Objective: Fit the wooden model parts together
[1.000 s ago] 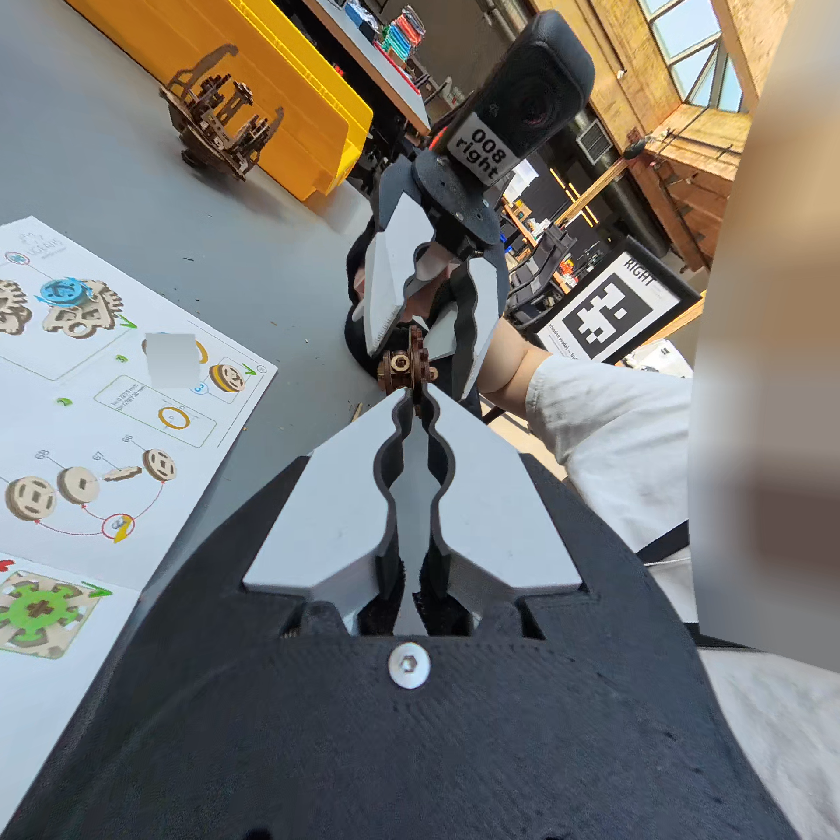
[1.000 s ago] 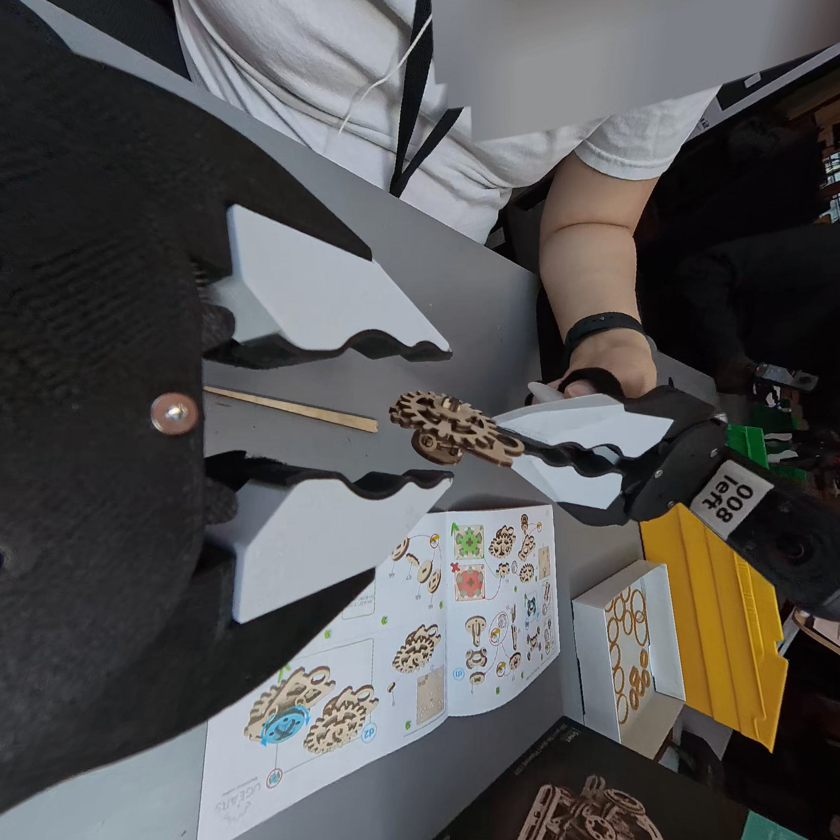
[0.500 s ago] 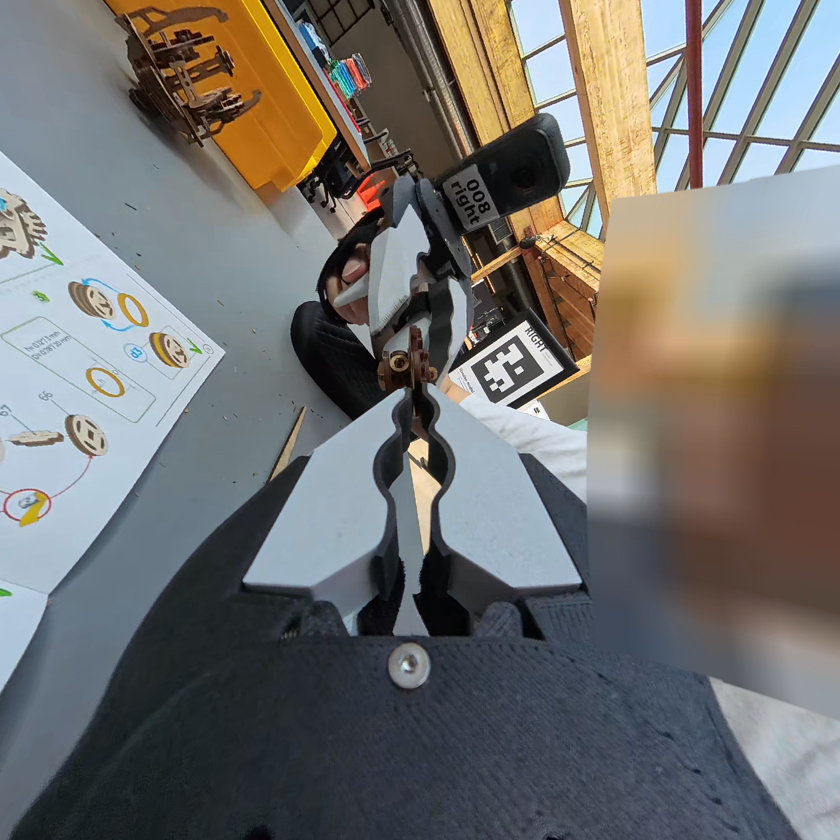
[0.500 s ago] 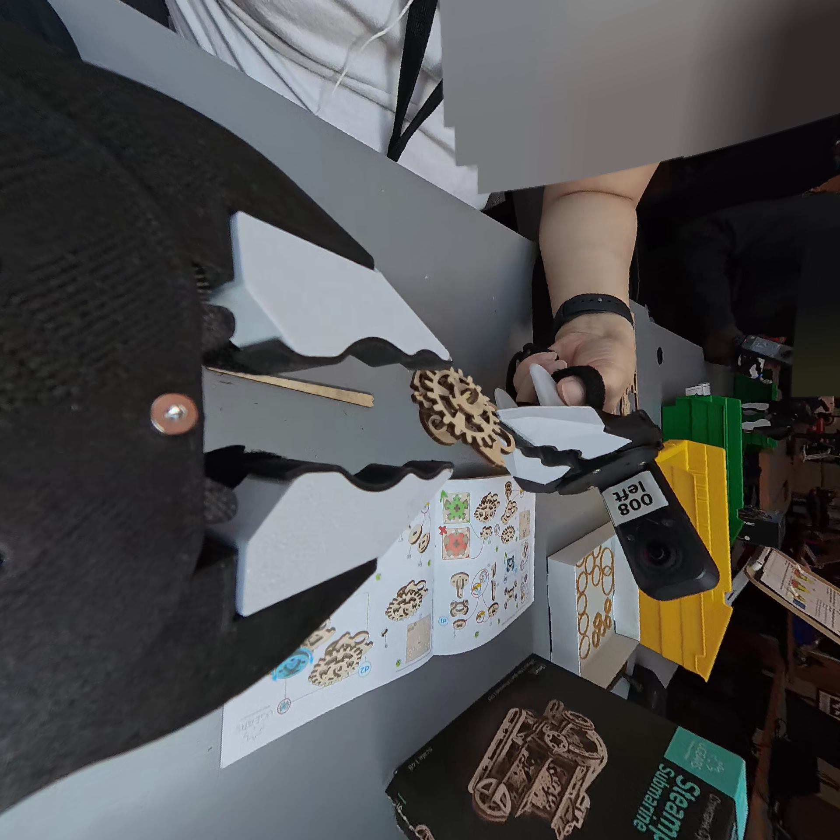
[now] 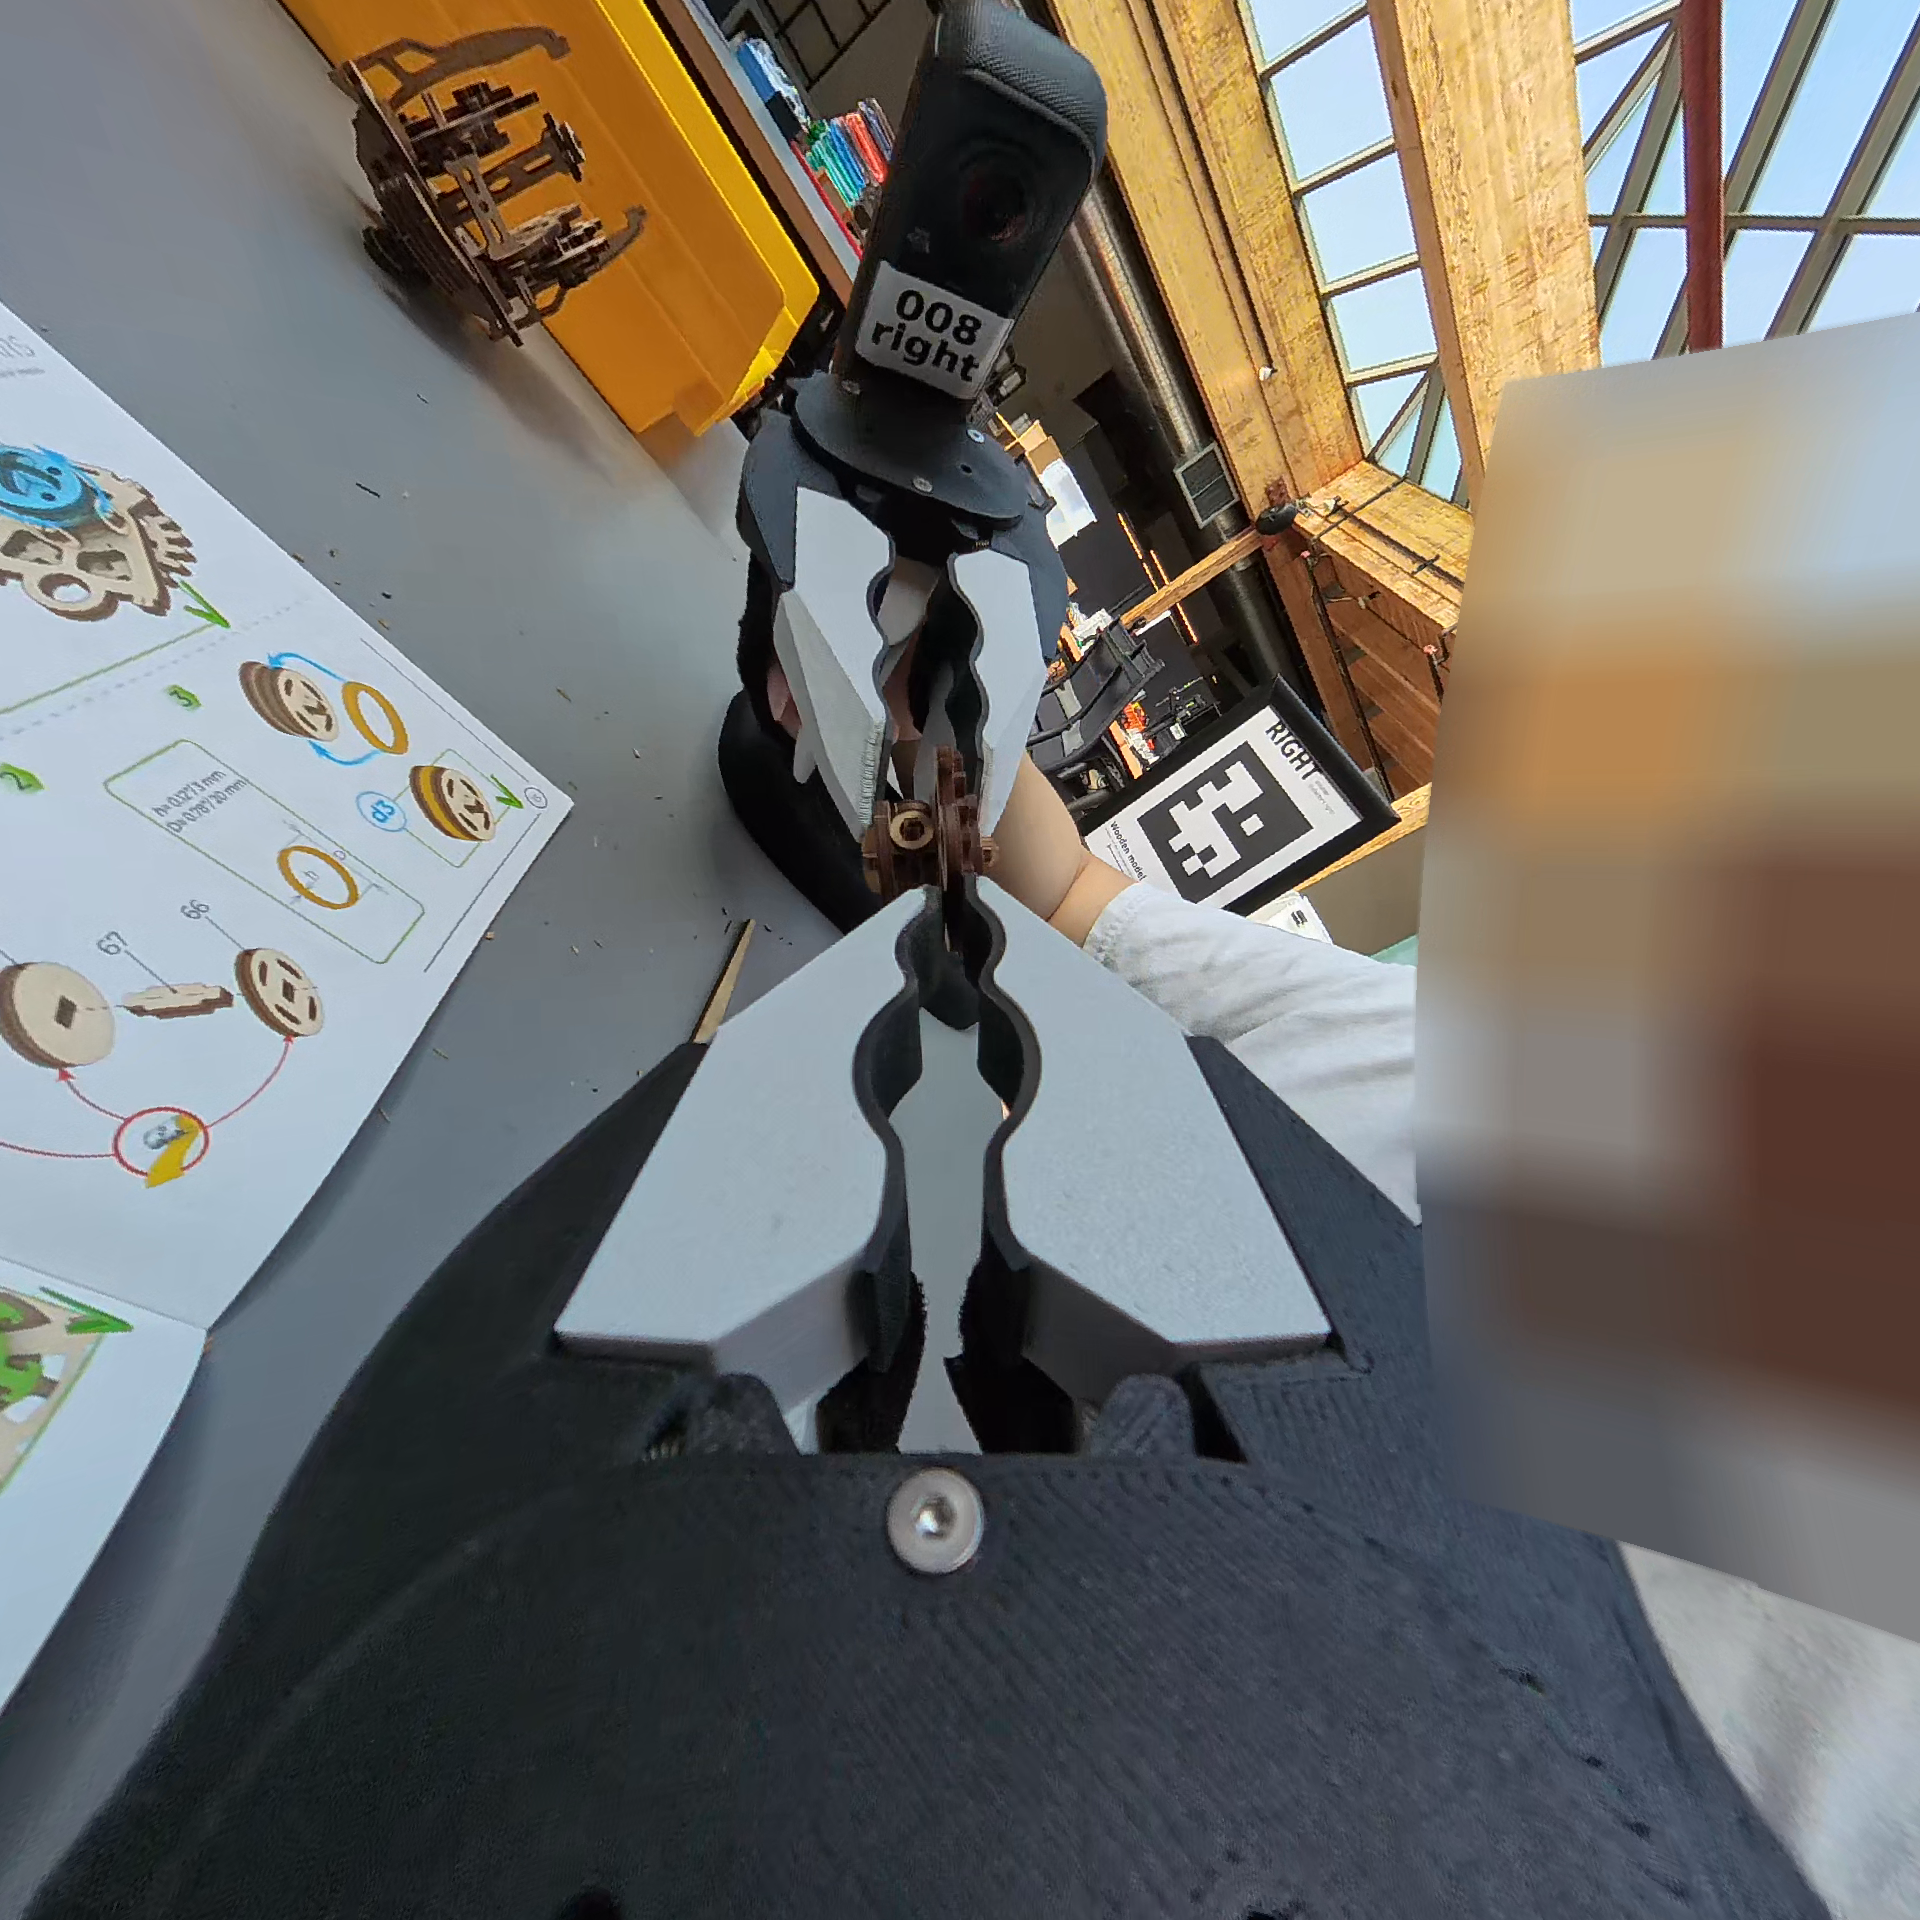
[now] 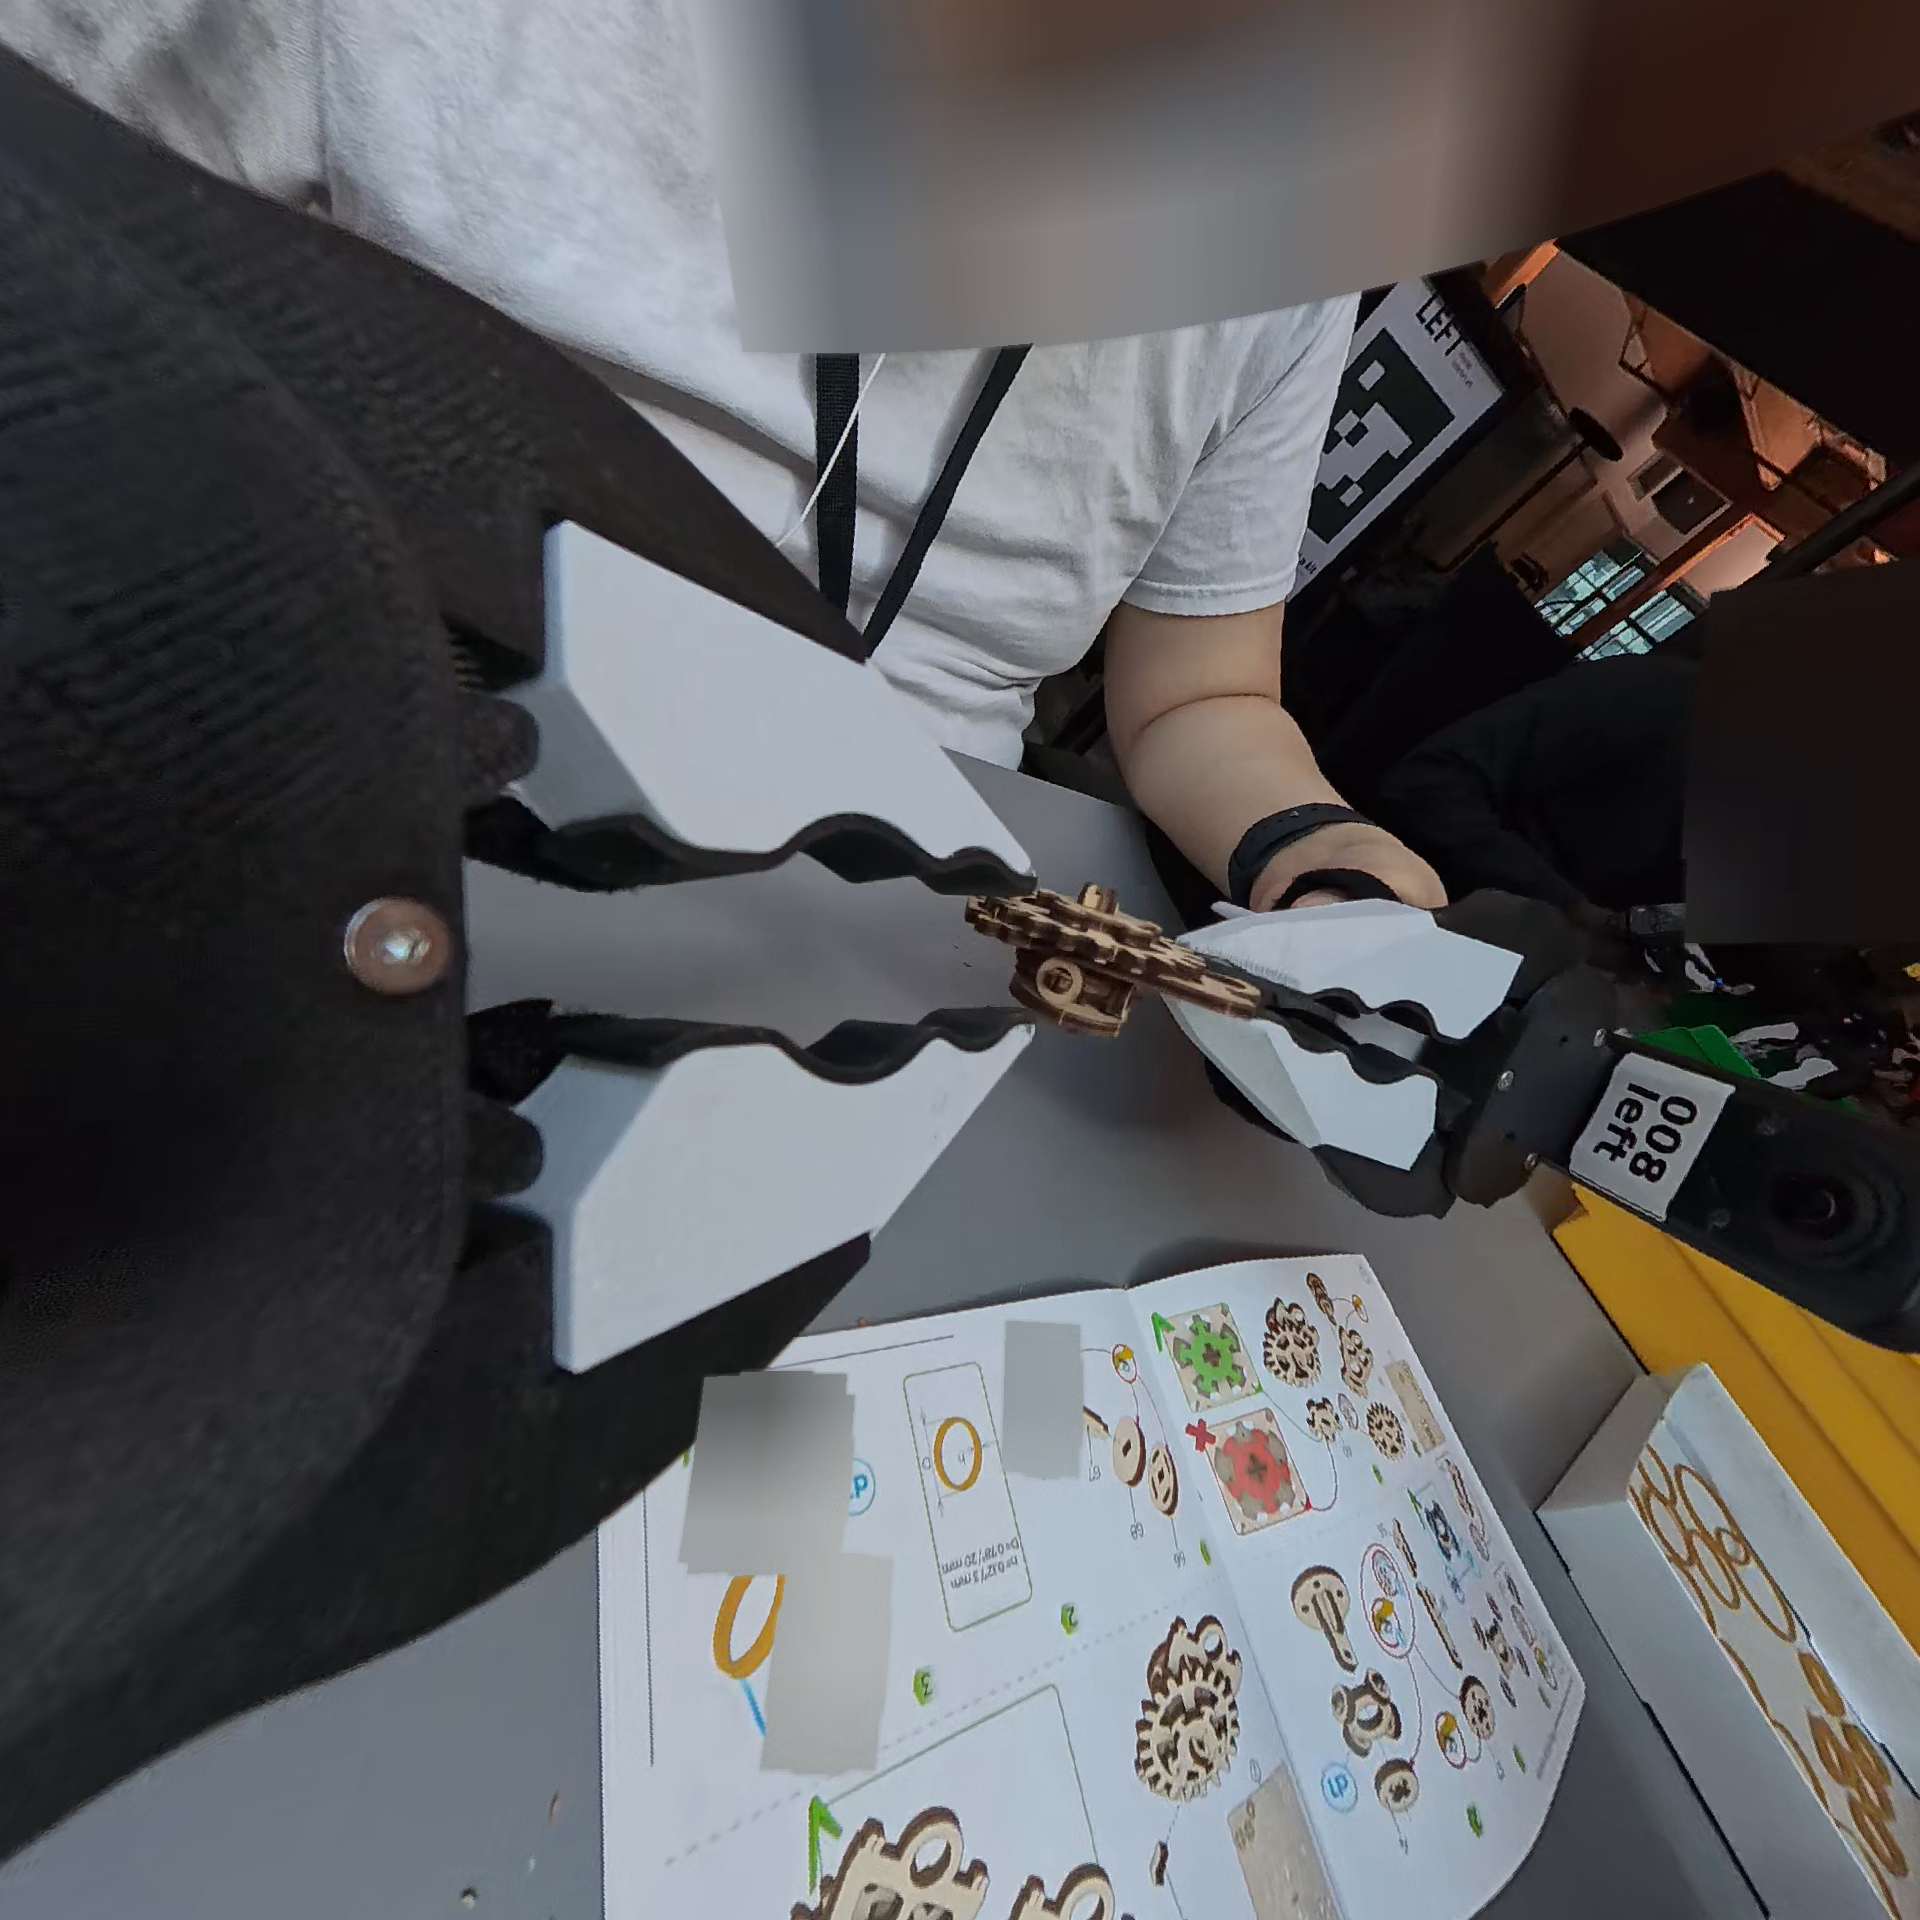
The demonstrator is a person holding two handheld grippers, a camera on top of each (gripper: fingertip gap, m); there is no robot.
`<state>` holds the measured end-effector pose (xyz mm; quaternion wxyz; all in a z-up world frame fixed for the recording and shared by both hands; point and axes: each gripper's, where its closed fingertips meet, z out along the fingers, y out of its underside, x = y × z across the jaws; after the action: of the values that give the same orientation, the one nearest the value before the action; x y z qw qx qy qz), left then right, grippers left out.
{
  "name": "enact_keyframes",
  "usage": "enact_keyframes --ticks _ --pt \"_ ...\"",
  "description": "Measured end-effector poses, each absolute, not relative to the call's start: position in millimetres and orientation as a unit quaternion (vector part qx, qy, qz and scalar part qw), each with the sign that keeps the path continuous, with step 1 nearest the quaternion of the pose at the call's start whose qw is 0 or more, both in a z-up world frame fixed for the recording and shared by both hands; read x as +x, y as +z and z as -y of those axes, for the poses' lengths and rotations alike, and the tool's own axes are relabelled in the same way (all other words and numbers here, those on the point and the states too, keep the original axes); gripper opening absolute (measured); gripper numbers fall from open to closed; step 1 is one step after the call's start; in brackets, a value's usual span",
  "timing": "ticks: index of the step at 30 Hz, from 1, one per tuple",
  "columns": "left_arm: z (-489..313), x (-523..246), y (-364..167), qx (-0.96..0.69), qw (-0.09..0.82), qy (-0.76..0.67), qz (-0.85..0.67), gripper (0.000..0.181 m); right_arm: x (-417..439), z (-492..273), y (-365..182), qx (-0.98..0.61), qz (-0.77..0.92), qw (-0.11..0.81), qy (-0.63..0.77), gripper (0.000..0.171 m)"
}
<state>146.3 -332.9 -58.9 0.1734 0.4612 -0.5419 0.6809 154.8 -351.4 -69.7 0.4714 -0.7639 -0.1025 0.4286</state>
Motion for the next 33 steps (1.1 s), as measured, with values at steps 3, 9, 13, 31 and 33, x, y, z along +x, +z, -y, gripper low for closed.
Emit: enact_keyframes --ticks 3,9,13,31,33 --pt "334 145 -59 0.456 0.172 0.681 0.547 0.0 153 353 -70 -0.758 0.085 0.454 0.46 0.019" --pt "336 144 -59 0.452 0.177 0.679 0.55 0.001 151 355 -72 -0.76 0.071 0.433 0.48 0.018" --pt "334 148 -66 0.47 0.156 0.66 0.565 0.027 152 361 -79 -0.773 0.063 0.4 0.488 0.017" --pt "244 165 -44 0.509 -0.061 0.662 0.546 0.018 202 381 -125 -0.827 0.01 0.32 0.462 0.016" --pt "246 165 -46 0.508 -0.062 0.658 0.552 0.018 202 381 -126 -0.83 0.019 0.322 0.454 0.016"
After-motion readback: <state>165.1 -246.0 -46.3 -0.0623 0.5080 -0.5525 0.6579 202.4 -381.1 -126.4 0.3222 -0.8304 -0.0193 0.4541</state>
